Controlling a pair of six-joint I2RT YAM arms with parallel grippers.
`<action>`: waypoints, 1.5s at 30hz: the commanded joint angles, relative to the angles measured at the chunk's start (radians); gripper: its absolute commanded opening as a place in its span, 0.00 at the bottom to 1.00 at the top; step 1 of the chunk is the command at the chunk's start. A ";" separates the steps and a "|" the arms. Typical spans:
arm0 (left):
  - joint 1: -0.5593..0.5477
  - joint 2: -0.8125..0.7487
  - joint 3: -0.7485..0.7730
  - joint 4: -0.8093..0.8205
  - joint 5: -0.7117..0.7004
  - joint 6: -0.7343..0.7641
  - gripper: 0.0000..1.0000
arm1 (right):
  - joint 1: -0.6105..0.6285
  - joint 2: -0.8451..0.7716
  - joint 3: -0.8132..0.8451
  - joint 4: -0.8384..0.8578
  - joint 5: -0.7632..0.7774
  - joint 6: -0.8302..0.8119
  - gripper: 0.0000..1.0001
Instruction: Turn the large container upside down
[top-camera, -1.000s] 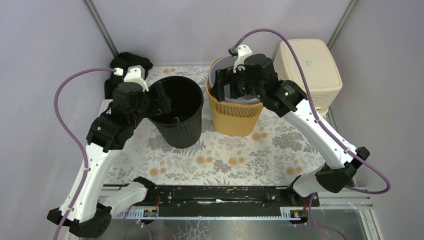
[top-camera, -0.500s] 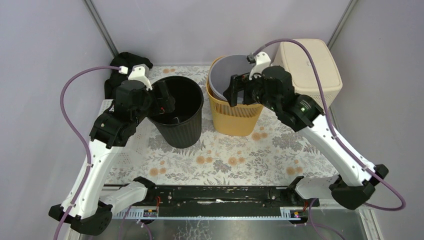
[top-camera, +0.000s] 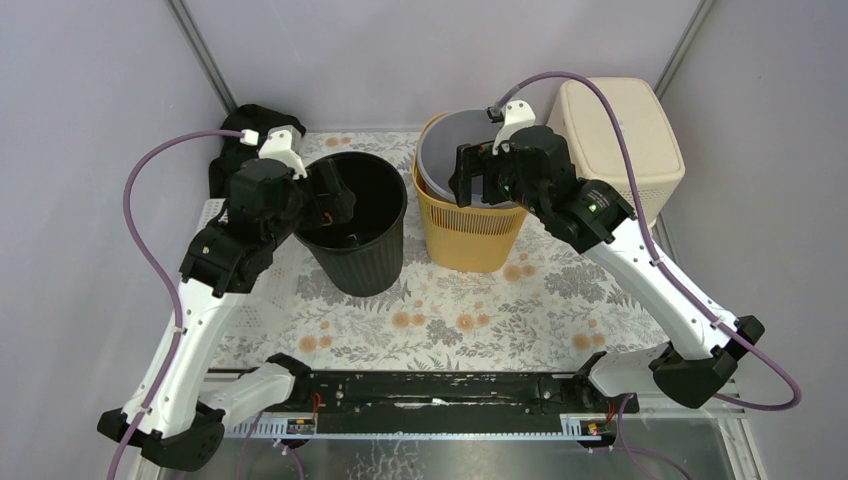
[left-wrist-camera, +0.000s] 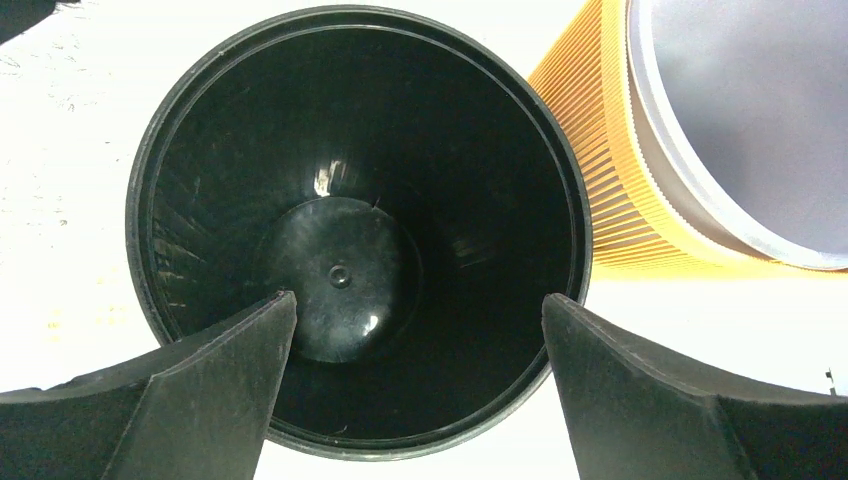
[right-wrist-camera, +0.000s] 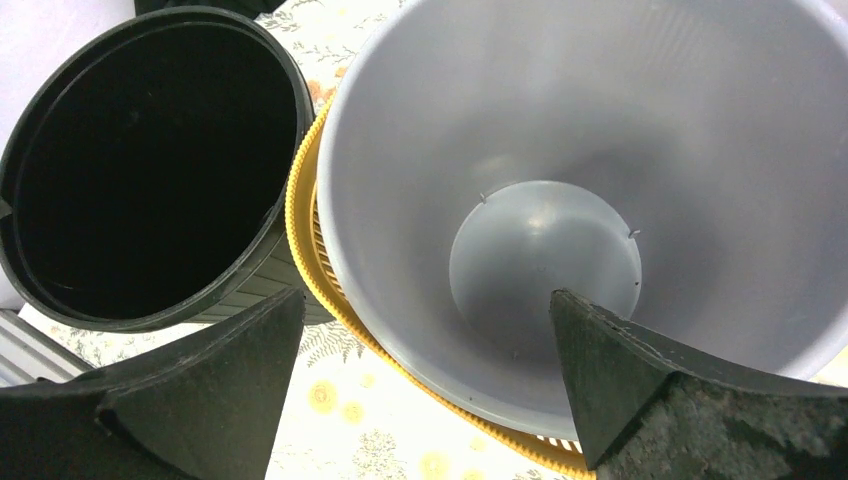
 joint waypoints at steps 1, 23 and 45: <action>0.005 -0.011 -0.014 0.070 0.023 0.005 1.00 | -0.005 -0.018 0.040 0.016 -0.007 0.008 0.99; 0.006 0.006 0.005 0.073 0.054 0.000 1.00 | -0.005 -0.019 0.026 0.009 -0.014 -0.009 0.99; 0.005 0.048 -0.005 0.133 0.113 0.001 1.00 | -0.018 -0.003 0.090 -0.069 0.102 -0.003 0.99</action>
